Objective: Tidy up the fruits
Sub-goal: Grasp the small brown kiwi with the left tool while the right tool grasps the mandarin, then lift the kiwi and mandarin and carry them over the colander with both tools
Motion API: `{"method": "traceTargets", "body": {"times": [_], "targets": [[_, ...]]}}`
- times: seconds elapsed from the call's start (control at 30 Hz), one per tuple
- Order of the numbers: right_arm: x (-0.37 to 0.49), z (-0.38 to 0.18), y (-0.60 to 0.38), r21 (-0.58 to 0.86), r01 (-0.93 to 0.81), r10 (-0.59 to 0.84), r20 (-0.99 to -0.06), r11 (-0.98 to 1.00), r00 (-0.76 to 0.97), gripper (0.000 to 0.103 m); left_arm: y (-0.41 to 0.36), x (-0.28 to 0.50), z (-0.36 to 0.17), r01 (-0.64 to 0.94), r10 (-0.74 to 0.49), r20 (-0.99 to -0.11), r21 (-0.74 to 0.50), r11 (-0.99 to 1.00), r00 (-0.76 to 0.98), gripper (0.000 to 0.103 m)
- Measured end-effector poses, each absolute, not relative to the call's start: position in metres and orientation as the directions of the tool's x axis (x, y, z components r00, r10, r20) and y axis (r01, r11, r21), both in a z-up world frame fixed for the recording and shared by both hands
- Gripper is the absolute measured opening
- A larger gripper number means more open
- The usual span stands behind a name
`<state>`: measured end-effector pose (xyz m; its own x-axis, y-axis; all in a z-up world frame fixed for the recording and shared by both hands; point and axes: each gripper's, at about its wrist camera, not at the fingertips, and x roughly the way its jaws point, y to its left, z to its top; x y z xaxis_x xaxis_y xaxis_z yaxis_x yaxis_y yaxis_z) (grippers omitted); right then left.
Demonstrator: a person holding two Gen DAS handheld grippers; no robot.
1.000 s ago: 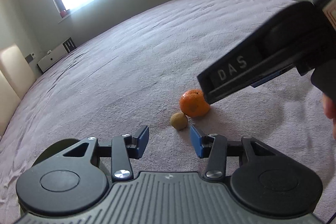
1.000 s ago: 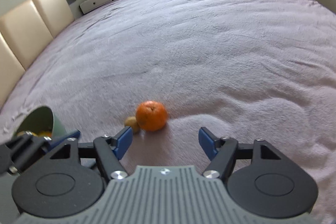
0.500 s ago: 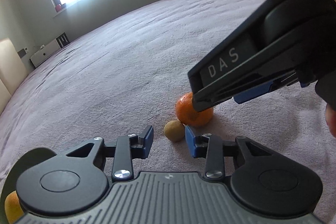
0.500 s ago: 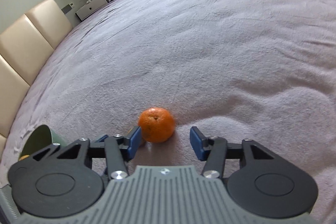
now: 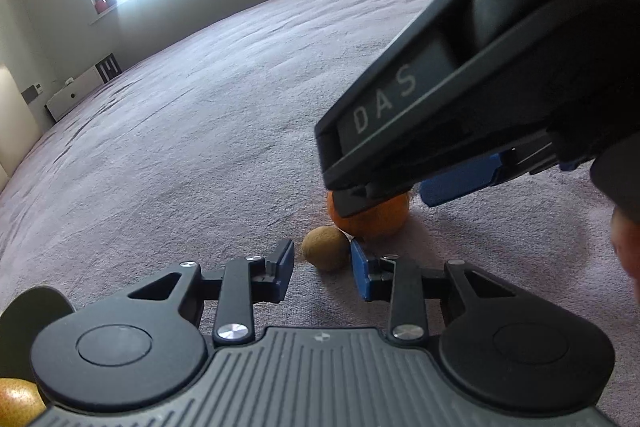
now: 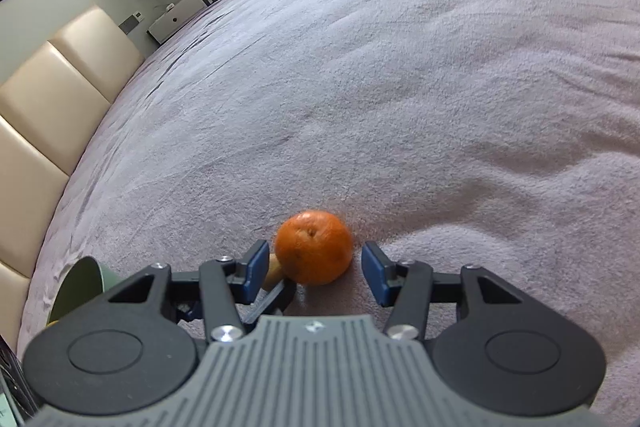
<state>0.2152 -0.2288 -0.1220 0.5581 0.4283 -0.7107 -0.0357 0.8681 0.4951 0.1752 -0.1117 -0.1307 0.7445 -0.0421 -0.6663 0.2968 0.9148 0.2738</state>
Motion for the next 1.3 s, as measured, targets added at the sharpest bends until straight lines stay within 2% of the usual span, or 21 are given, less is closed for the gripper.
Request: {"method": "traceTargets", "body": {"times": [0.53,0.83,1.3], "targets": [[0.225,-0.133,-0.229,0.516,-0.018,0.441,-0.713,0.857,0.545,0.045,-0.105,0.186,-0.133,0.307,-0.068,-0.686,0.232,0.923,0.724,0.031],[0.225,-0.127,-0.228,0.511,-0.012,0.434,-0.718,0.86,0.544,0.044,-0.095,0.193,-0.123,0.29,-0.071,-0.702,0.198,0.936,0.709,0.031],[0.202,-0.081,-0.231,0.469,-0.021,0.389,-0.706,0.883,0.591,0.043,-0.088,0.163,-0.074,0.245,-0.047,-0.683,0.196,0.95,0.729,0.031]]}}
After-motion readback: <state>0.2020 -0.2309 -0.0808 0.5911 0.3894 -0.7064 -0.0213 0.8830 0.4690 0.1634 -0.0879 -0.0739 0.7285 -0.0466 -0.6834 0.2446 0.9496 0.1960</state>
